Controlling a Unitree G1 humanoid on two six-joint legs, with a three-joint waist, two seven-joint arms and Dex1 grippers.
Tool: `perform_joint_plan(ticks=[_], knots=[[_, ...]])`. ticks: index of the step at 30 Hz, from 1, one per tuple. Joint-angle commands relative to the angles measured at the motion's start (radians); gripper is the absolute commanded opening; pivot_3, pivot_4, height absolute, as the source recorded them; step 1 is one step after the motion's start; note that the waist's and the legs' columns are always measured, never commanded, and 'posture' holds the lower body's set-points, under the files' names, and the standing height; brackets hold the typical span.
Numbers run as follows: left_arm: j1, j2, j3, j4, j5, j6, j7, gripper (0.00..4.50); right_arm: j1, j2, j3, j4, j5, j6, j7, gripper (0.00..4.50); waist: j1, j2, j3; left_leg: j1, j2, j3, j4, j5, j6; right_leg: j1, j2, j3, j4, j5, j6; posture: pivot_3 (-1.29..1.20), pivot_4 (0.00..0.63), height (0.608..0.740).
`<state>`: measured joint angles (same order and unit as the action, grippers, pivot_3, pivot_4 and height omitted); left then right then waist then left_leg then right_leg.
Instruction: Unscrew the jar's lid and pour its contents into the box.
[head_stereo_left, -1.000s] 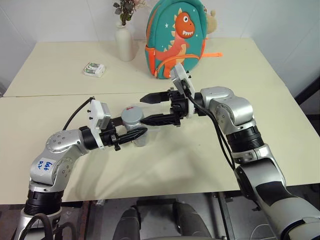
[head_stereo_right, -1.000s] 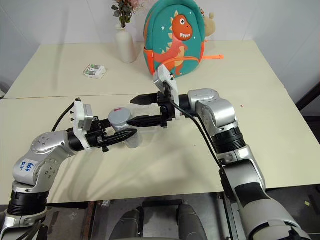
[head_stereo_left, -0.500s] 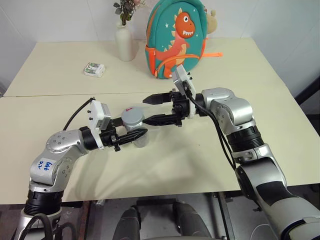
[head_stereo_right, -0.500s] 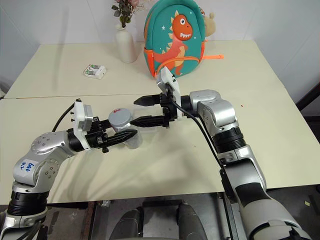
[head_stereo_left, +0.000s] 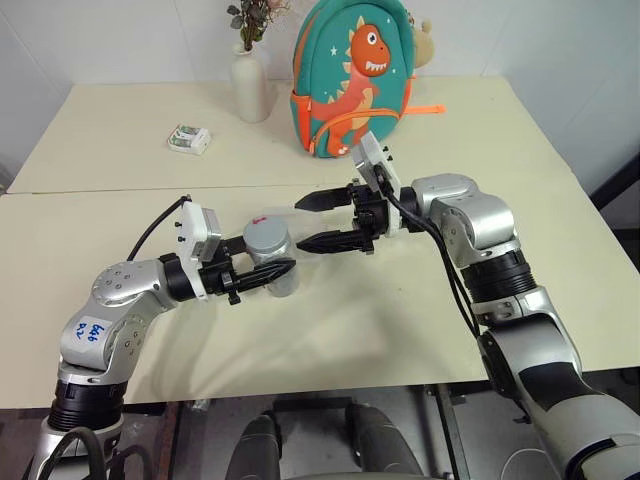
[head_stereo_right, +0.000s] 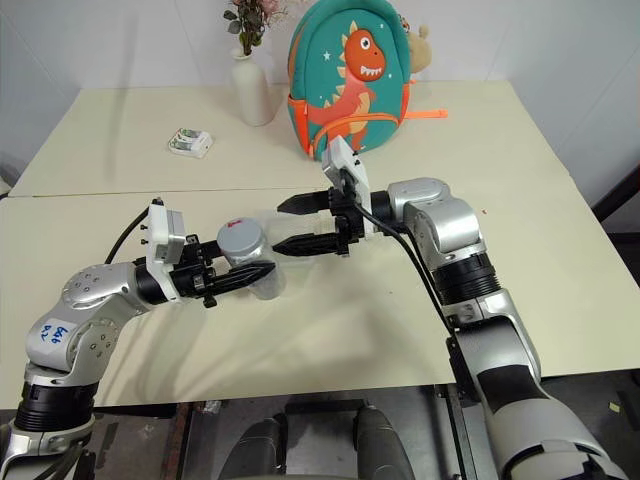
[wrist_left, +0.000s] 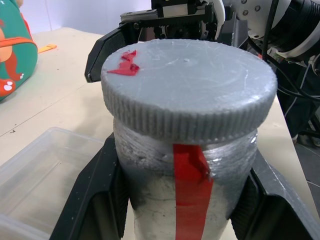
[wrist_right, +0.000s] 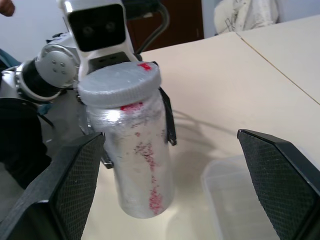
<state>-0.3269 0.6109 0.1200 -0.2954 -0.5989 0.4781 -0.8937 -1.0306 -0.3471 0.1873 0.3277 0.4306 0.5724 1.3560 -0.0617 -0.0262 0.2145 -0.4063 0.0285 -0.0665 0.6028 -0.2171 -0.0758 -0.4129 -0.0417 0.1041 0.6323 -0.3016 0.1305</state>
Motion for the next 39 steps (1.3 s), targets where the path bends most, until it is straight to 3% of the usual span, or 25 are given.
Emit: perform_joint_plan(ticks=[1, 8, 20, 39], knots=[[-0.014, 0.017, 0.029, 0.000, -0.010, -0.025, -0.015, 2.14, -0.005, 0.012, -0.023, -0.104, 0.058, 0.029, 0.011, 4.46, 0.000, 0.000, 0.000, 0.000, 0.000, 0.000, 0.000, 0.000, 0.000, 0.000, 0.000, 0.000, 0.000, 0.000, 0.000, 0.00, 0.150, 0.740], [-0.019, 0.017, 0.024, 0.007, -0.007, -0.030, -0.024, 2.14, 0.002, 0.061, 0.005, -0.167, 0.061, 0.048, -0.039, 4.46, 0.001, 0.000, 0.000, 0.000, 0.000, 0.000, 0.000, 0.000, 0.000, 0.000, 0.000, 0.000, 0.000, 0.000, 0.000, 0.00, 0.150, 0.740], [-0.021, 0.016, 0.020, -0.003, -0.012, -0.025, -0.023, 2.14, -0.032, 0.130, 0.010, -0.092, 0.019, -0.015, -0.092, 4.46, 0.001, 0.000, 0.000, 0.000, 0.000, 0.000, 0.000, 0.000, 0.000, 0.000, 0.000, 0.000, 0.000, 0.000, 0.000, 0.00, 0.150, 0.740], [-0.009, 0.027, 0.027, -0.008, -0.021, -0.022, -0.024, 2.14, -0.059, 0.066, 0.000, 0.017, -0.028, -0.094, -0.020, 4.46, 0.000, 0.000, 0.000, 0.000, 0.000, 0.000, 0.000, 0.000, 0.000, 0.000, 0.000, 0.000, 0.000, 0.000, 0.000, 0.00, 0.150, 0.740]])
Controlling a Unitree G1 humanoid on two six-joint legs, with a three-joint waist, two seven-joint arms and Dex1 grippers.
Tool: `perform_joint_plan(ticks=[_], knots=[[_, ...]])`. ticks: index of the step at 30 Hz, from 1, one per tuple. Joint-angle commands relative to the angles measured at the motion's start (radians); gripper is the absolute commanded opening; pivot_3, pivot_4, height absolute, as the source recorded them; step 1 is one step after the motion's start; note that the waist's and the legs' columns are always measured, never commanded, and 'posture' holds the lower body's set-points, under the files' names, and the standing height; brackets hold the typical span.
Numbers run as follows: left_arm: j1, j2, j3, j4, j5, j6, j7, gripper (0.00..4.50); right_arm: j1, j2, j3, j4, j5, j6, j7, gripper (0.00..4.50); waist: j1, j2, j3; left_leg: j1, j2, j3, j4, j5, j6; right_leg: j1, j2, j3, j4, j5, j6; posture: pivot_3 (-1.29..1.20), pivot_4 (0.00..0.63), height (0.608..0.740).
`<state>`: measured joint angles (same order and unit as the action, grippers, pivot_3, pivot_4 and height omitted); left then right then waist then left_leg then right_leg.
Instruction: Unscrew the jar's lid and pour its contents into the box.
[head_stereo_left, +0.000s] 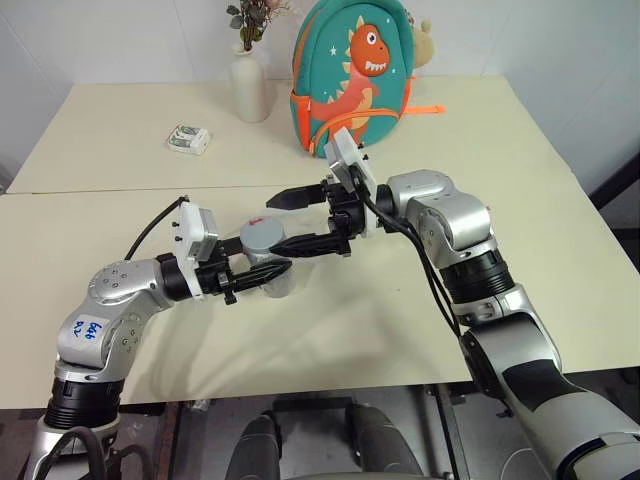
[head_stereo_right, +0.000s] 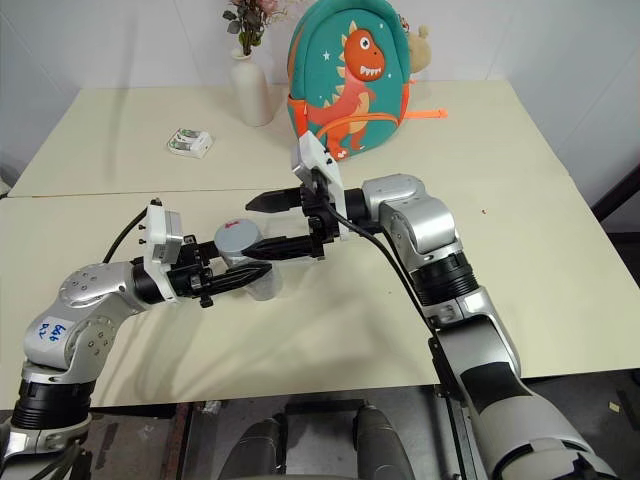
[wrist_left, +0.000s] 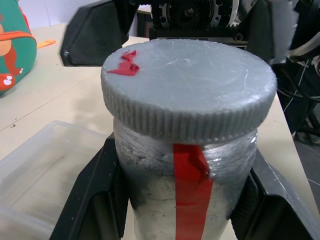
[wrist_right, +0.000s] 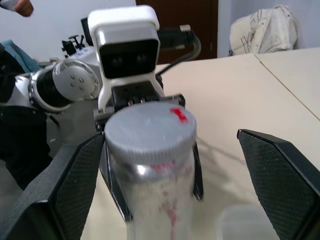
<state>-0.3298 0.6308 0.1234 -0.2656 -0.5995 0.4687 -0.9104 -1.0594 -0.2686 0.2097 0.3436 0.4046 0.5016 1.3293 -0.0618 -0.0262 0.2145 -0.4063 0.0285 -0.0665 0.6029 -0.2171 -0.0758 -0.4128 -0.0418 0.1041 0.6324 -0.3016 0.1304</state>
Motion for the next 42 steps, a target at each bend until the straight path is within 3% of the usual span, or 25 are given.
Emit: perform_joint_plan(ticks=[1, 29, 36, 42], knots=[[-0.006, 0.007, 0.023, -0.037, -0.021, -0.012, -0.008, 2.14, -0.033, -0.014, -0.024, 0.008, -0.003, -0.026, 0.008, 4.46, 0.000, 0.000, 0.000, 0.000, 0.000, 0.000, 0.000, 0.000, 0.000, 0.000, 0.000, 0.000, 0.000, 0.000, 0.000, 0.00, 0.150, 0.740], [-0.003, 0.015, 0.031, -0.037, -0.022, -0.008, -0.020, 2.14, -0.098, -0.039, -0.050, 0.203, -0.052, -0.113, 0.044, 4.46, -0.001, 0.000, 0.000, 0.000, 0.000, 0.000, 0.000, 0.000, 0.000, 0.000, 0.000, 0.000, 0.000, 0.000, 0.000, 0.00, 0.150, 0.740], [0.001, 0.012, 0.030, -0.041, -0.021, -0.010, -0.015, 2.14, -0.056, -0.046, -0.054, 0.029, 0.043, 0.014, 0.101, 4.46, -0.001, 0.000, 0.000, 0.000, 0.000, 0.000, 0.000, 0.000, 0.000, 0.000, 0.000, 0.000, 0.000, 0.000, 0.000, 0.00, 0.150, 0.740], [-0.002, 0.009, 0.028, -0.037, -0.020, -0.011, -0.014, 2.14, -0.014, -0.027, -0.035, -0.084, 0.067, 0.069, 0.065, 4.46, 0.001, 0.000, 0.000, 0.000, 0.000, 0.000, 0.000, 0.000, 0.000, 0.000, 0.000, 0.000, 0.000, 0.000, 0.000, 0.00, 0.150, 0.740]])
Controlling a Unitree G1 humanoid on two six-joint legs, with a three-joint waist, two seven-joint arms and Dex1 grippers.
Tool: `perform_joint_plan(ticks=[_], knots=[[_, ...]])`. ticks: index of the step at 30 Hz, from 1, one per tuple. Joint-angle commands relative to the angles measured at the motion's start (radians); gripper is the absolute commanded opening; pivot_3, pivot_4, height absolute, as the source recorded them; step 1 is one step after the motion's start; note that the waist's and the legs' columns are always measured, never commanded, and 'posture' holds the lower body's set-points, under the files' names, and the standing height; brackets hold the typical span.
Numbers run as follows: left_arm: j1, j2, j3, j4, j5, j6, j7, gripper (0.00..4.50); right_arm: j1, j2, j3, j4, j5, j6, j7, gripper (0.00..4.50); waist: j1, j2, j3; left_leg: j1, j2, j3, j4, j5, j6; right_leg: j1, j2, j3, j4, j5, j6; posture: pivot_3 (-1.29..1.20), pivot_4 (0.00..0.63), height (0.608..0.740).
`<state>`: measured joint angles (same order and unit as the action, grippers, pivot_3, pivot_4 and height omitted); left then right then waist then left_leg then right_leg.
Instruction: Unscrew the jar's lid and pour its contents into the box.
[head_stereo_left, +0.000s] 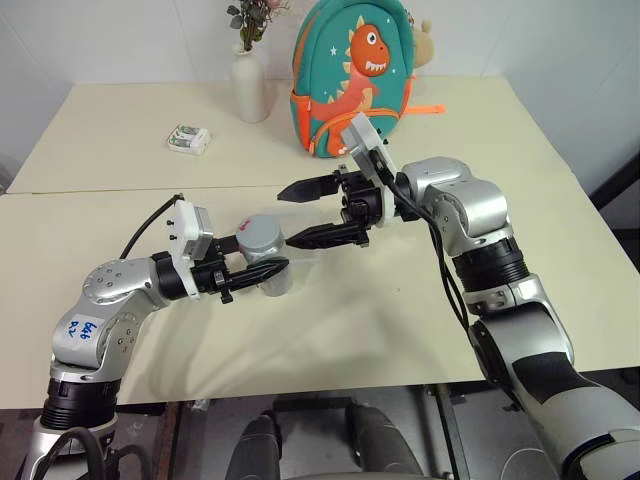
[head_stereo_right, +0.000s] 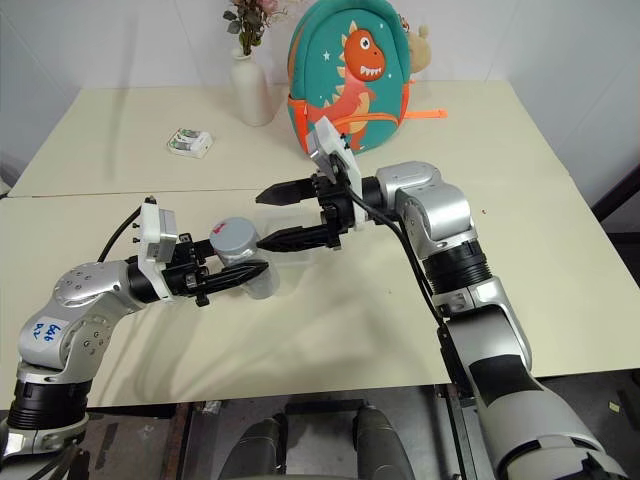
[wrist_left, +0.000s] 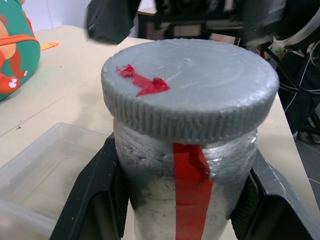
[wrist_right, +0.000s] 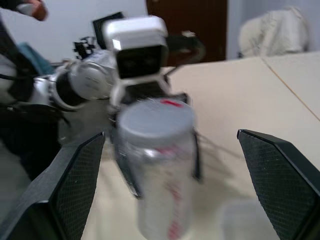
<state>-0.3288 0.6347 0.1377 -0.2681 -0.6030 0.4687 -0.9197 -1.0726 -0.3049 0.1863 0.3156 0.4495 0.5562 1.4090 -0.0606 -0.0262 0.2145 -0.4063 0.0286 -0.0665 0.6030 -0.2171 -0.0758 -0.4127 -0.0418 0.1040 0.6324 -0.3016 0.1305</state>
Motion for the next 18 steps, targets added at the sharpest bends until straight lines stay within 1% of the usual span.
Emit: perform_joint_plan(ticks=[1, 7, 18], knots=[[-0.004, 0.005, 0.013, -0.035, -0.016, -0.011, -0.005, 2.14, 0.000, 0.017, -0.007, -0.060, 0.015, 0.012, -0.030, 4.46, -0.001, 0.000, 0.000, 0.000, 0.000, 0.000, 0.000, 0.000, 0.000, 0.000, 0.000, 0.000, 0.000, 0.000, 0.000, 0.00, 0.150, 0.740], [-0.012, 0.003, 0.009, -0.030, -0.016, -0.011, -0.007, 2.14, -0.034, 0.065, 0.011, -0.020, -0.035, -0.002, -0.107, 4.46, -0.003, 0.000, 0.000, 0.000, 0.000, 0.000, 0.000, 0.000, 0.000, 0.000, 0.000, 0.000, 0.001, 0.000, 0.000, 0.00, 0.150, 0.740], [-0.018, 0.001, 0.006, -0.027, -0.014, -0.012, -0.005, 2.14, -0.058, 0.084, 0.003, 0.010, -0.041, -0.023, -0.111, 4.46, -0.002, 0.000, 0.000, 0.000, 0.000, 0.000, 0.000, 0.000, 0.000, 0.000, 0.000, 0.000, 0.000, 0.000, 0.000, 0.00, 0.150, 0.740]])
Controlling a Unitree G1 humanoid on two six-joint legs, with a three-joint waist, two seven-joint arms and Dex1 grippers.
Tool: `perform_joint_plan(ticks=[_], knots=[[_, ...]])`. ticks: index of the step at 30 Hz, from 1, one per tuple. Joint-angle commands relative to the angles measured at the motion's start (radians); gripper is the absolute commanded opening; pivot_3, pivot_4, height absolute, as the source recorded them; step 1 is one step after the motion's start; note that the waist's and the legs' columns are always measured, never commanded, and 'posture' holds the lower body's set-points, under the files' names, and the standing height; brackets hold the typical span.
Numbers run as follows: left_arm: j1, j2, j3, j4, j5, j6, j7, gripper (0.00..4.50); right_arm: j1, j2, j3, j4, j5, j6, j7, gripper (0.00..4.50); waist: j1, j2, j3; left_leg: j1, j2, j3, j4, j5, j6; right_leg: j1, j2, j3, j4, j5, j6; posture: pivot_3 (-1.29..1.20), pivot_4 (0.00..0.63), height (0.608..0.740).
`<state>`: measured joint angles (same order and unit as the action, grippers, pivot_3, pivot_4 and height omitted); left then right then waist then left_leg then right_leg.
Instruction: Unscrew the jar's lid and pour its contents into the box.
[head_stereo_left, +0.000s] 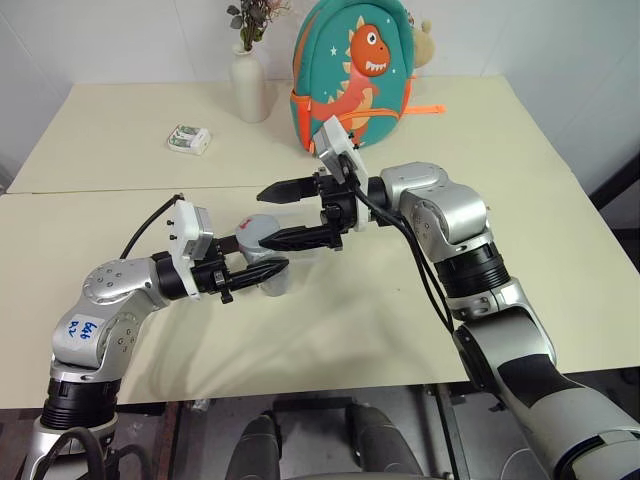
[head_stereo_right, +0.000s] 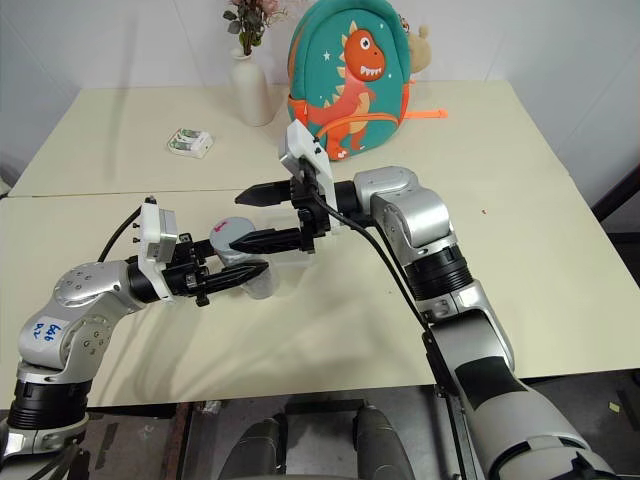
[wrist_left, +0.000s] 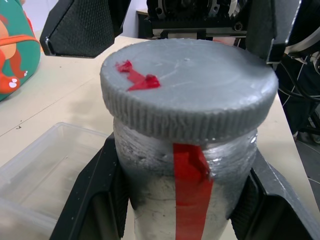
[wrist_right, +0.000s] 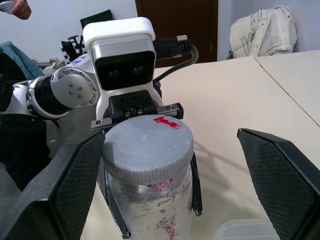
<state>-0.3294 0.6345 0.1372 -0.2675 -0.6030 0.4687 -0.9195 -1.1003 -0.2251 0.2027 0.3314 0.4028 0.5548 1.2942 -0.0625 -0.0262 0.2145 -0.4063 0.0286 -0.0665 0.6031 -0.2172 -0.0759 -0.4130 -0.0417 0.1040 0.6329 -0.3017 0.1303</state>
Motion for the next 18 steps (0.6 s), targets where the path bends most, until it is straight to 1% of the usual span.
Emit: perform_joint_plan(ticks=[1, 12, 18], knots=[[-0.017, 0.002, 0.008, -0.028, -0.014, -0.013, -0.006, 2.14, -0.030, 0.002, -0.014, -0.004, 0.007, -0.024, 0.010, 4.46, 0.000, 0.000, 0.000, 0.000, 0.000, 0.000, 0.000, 0.000, 0.000, 0.000, 0.000, 0.000, 0.000, 0.000, 0.000, 0.00, 0.150, 0.740], [-0.008, 0.005, 0.016, -0.029, -0.015, -0.017, -0.007, 2.14, -0.031, -0.045, -0.026, 0.015, 0.018, -0.036, 0.069, 4.46, 0.000, 0.000, 0.000, 0.000, 0.000, 0.000, 0.000, 0.000, 0.000, 0.000, 0.000, 0.000, 0.000, 0.000, 0.000, 0.00, 0.150, 0.740], [-0.008, 0.000, 0.012, -0.030, -0.014, -0.017, -0.004, 2.14, -0.011, -0.018, -0.016, -0.048, 0.044, -0.004, 0.063, 4.46, -0.001, 0.000, 0.000, 0.000, 0.000, 0.000, 0.000, 0.000, 0.000, 0.000, 0.000, 0.000, 0.000, 0.000, 0.000, 0.00, 0.150, 0.740]])
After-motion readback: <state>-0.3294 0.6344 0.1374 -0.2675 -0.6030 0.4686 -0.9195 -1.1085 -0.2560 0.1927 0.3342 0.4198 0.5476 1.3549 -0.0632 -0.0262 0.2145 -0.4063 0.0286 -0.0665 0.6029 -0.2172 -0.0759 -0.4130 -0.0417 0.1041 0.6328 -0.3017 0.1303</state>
